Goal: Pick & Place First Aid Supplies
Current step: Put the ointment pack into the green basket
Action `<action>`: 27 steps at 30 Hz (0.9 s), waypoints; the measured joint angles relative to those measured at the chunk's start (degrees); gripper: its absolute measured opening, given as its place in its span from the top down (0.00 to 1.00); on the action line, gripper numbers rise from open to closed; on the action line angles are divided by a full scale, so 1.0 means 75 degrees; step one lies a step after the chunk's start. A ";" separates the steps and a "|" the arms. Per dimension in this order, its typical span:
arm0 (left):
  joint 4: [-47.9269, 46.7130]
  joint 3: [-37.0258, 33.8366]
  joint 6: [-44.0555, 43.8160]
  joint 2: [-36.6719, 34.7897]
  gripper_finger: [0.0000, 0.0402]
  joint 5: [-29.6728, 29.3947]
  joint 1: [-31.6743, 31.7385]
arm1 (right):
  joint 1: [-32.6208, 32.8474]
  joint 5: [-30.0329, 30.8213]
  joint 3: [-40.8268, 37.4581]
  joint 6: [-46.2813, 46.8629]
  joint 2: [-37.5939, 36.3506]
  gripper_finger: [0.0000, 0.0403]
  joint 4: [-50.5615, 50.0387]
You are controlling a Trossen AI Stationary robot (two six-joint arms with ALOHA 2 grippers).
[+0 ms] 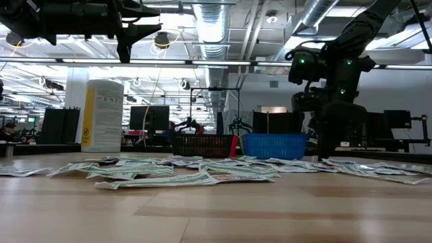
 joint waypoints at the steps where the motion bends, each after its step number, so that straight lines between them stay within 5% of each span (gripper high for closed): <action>1: 0.0000 0.0000 0.0000 0.0003 0.65 0.0000 0.0002 | 0.0000 0.0001 0.0033 0.0000 0.0000 0.96 -0.0098; 27: 0.0000 0.0000 0.0041 0.0000 0.65 -0.0001 0.0000 | -0.0190 0.0009 0.2830 -0.1725 -0.0006 0.97 -0.1512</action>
